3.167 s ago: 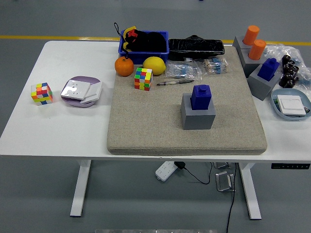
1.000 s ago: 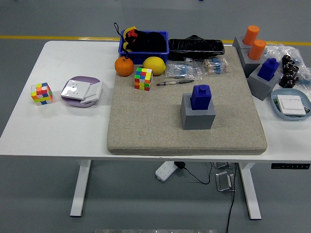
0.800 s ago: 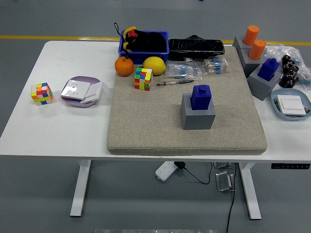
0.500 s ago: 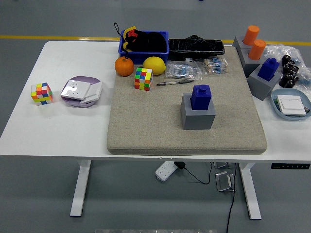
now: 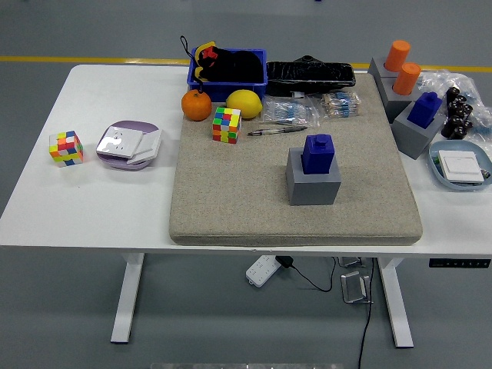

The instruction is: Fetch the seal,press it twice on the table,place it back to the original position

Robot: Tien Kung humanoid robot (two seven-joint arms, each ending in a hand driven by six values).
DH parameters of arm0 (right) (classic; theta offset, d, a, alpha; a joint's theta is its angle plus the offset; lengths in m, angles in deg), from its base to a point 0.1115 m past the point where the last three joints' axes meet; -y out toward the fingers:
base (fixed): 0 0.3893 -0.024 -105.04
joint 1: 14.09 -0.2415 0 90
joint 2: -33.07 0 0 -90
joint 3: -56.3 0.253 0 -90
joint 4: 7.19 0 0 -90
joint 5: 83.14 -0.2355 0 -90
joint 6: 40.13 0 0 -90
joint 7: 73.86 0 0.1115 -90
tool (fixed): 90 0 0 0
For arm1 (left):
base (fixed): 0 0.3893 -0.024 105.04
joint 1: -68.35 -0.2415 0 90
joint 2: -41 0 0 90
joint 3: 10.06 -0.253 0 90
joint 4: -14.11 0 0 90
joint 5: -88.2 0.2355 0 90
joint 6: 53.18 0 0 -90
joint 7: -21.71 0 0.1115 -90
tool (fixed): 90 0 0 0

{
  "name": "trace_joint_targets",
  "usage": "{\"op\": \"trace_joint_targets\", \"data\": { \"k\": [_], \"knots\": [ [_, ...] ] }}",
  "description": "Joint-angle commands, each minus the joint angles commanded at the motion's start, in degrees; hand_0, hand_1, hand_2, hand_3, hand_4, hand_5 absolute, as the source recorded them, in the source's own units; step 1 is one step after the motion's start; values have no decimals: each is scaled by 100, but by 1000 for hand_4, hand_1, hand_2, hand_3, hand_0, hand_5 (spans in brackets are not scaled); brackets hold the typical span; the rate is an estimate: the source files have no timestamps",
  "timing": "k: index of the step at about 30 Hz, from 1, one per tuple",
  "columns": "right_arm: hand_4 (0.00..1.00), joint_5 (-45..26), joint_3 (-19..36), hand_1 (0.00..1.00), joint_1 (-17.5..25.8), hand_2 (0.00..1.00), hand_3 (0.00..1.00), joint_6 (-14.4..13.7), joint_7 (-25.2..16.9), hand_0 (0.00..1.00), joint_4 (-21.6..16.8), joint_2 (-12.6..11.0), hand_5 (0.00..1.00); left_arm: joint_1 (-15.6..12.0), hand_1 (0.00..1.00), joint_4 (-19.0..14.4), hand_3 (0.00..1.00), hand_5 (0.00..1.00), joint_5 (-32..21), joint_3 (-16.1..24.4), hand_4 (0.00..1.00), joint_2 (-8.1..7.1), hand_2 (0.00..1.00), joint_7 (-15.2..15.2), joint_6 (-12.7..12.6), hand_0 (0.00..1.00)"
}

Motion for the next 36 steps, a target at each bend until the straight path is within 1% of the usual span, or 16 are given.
{"op": "trace_joint_targets", "data": {
  "k": [22, 36],
  "knots": [
    [824, 19, -7, 691, 15, 676, 638, 0, -2, 780, -5, 21, 230, 25, 826, -7, 856, 466, -18, -124, 844, -69, 799, -4, -5, 842],
    [821, 15, -41, 688, 39, 673, 636, 1, 7, 778, -18, 14, 231, 9, 826, -13, 856, 465, -26, -166, 844, -82, 799, -5, -7, 841]
  ]
}}
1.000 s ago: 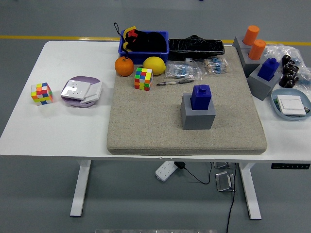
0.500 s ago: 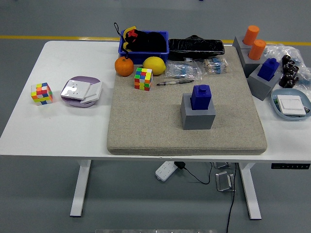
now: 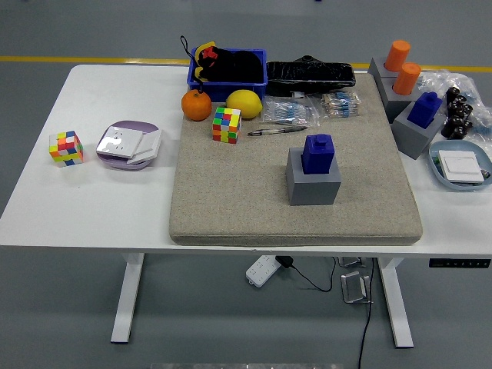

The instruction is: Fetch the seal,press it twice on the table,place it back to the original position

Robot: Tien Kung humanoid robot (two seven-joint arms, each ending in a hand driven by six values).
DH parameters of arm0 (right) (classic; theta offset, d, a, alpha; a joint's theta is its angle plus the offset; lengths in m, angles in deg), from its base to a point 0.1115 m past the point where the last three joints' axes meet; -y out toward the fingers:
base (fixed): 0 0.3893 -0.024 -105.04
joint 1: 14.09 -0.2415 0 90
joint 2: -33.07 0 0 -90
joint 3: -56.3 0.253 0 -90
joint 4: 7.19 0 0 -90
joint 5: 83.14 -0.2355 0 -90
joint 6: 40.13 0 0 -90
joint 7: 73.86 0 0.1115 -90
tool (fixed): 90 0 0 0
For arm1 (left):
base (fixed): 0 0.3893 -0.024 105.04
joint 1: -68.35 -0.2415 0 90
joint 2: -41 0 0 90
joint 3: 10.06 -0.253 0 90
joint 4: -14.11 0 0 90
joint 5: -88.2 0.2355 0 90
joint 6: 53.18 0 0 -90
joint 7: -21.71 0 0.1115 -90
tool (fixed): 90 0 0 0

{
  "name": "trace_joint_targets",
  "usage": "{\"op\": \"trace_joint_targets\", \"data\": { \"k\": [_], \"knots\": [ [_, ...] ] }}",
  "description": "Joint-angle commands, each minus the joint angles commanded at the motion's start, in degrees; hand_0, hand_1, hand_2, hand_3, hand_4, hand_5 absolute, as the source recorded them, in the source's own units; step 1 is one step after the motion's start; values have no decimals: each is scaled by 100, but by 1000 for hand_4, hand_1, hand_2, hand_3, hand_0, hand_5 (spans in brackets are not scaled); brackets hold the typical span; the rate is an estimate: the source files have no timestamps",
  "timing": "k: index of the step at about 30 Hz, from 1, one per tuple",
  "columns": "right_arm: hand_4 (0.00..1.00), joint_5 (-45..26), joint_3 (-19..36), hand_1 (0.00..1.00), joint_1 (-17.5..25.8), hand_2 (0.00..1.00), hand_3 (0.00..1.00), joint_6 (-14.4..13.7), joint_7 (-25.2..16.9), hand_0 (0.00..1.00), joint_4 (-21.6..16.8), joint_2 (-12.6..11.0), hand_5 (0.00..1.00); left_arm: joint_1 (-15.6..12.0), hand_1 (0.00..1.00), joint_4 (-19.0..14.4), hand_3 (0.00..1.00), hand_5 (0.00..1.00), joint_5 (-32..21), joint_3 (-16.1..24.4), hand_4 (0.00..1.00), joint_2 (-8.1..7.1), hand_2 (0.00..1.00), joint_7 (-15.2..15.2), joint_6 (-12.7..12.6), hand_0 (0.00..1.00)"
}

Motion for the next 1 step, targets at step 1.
{"op": "trace_joint_targets", "data": {
  "k": [1],
  "knots": [
    [821, -1, 3, 688, 0, 673, 636, 0, 1, 778, -2, -1, 231, -1, 826, 0, 856, 465, 2, 3, 844, 1, 799, 0, 0, 841]
  ]
}}
